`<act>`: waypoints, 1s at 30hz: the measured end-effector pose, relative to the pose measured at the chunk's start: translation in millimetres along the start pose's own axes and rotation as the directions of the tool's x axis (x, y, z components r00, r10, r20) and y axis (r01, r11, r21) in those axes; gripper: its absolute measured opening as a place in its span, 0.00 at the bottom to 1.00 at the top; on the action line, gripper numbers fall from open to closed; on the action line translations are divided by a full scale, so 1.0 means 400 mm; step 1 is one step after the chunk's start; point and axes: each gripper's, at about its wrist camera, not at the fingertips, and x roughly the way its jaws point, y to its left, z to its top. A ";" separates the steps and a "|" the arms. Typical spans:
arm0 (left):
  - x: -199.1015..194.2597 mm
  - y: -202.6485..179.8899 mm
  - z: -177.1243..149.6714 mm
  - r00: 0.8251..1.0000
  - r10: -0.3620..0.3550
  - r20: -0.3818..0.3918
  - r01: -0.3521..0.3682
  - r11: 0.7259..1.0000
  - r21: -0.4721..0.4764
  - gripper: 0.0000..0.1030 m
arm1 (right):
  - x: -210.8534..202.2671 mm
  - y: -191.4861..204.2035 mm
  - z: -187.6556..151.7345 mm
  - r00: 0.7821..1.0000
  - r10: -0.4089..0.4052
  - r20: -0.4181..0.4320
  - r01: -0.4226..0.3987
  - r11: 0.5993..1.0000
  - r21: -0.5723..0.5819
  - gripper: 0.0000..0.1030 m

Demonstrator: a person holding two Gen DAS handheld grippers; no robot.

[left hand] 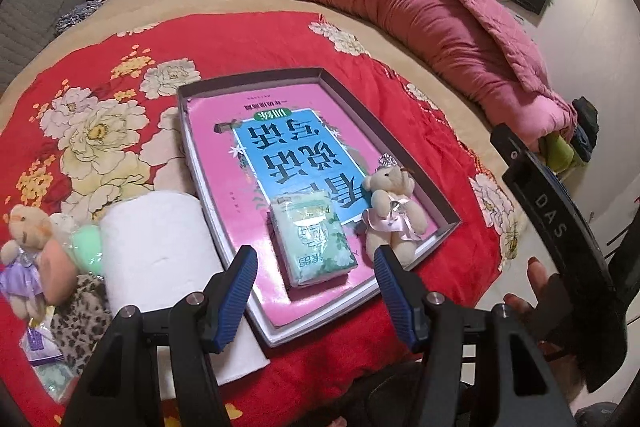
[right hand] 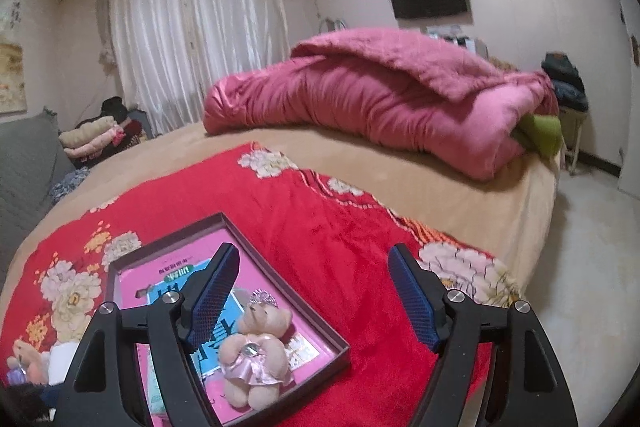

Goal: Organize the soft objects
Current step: 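Release the bear on the tray with the right tool while the left releases the tissue pack, then move both open tools back over the remaining pile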

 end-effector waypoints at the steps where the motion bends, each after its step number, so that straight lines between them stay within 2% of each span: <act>1: -0.007 0.004 0.000 1.000 0.001 0.002 -0.001 1.000 -0.005 0.59 | -0.010 0.006 0.001 1.000 -0.002 0.016 0.002 1.000 -0.014 0.76; 5: -0.031 0.016 -0.009 1.000 0.020 0.017 -0.020 1.000 -0.007 0.59 | -0.049 0.031 0.004 0.998 -0.004 0.068 0.008 0.998 -0.062 0.76; 20: -0.125 0.083 -0.054 0.997 0.049 0.053 -0.048 0.998 -0.034 0.59 | -0.140 0.116 -0.010 0.992 0.021 0.121 0.007 0.974 -0.225 0.76; 30: -0.178 0.132 -0.068 0.995 0.063 0.080 -0.058 0.996 -0.063 0.59 | -0.216 0.177 -0.014 0.986 0.093 0.138 -0.050 0.957 -0.286 0.76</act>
